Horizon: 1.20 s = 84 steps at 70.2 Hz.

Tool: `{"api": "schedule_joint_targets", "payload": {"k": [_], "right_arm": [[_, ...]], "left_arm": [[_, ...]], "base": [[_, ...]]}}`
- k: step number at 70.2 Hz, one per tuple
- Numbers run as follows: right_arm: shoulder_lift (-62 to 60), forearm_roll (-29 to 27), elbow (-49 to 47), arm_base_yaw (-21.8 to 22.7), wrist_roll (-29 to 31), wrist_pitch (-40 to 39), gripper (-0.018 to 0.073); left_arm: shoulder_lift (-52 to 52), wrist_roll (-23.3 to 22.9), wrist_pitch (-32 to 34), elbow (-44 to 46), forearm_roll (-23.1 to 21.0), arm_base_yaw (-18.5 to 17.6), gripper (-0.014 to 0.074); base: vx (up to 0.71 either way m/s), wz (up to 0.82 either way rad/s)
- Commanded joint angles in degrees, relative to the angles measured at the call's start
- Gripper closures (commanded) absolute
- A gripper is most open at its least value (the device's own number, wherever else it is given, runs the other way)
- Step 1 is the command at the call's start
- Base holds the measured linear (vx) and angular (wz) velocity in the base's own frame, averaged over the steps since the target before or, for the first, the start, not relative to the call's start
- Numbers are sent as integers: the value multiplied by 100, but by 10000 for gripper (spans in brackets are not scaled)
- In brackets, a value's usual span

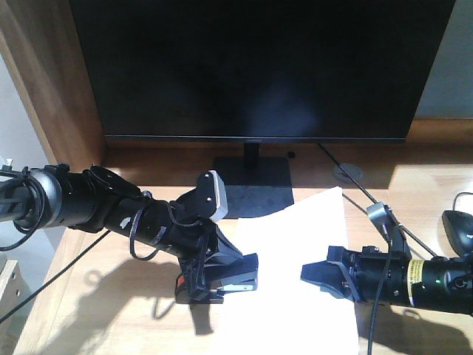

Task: Grab stapler and paper to desk for stapling

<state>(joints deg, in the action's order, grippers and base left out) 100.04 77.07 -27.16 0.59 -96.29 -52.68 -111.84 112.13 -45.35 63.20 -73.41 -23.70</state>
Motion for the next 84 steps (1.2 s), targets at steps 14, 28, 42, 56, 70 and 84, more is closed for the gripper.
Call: {"api": "schedule_joint_targets", "payload": {"k": [14, 28, 42, 56, 70, 84], "right_arm": [[-168, -183, -96, -304, 47, -377, 562], [-168, -510, -96, -745, 131, -137, 562], [-168, -498, -96, -739, 132, -43, 562], [-168, -414, -96, -739, 132, -43, 562], [-168, -414, -96, -739, 132, -43, 562], [-168, -414, -96, -739, 132, -43, 562]], "left_arm": [[256, 2, -204, 122, -259, -24, 603], [256, 2, -204, 122, -259, -24, 603], [256, 2, -204, 122, -259, -24, 603], [256, 2, -204, 122, -259, -24, 603], [256, 2, -204, 122, -259, -24, 603], [256, 2, -204, 122, -259, -24, 603]], "base": [[0, 0], [0, 0], [0, 0], [0, 0], [0, 0], [0, 0]]}}
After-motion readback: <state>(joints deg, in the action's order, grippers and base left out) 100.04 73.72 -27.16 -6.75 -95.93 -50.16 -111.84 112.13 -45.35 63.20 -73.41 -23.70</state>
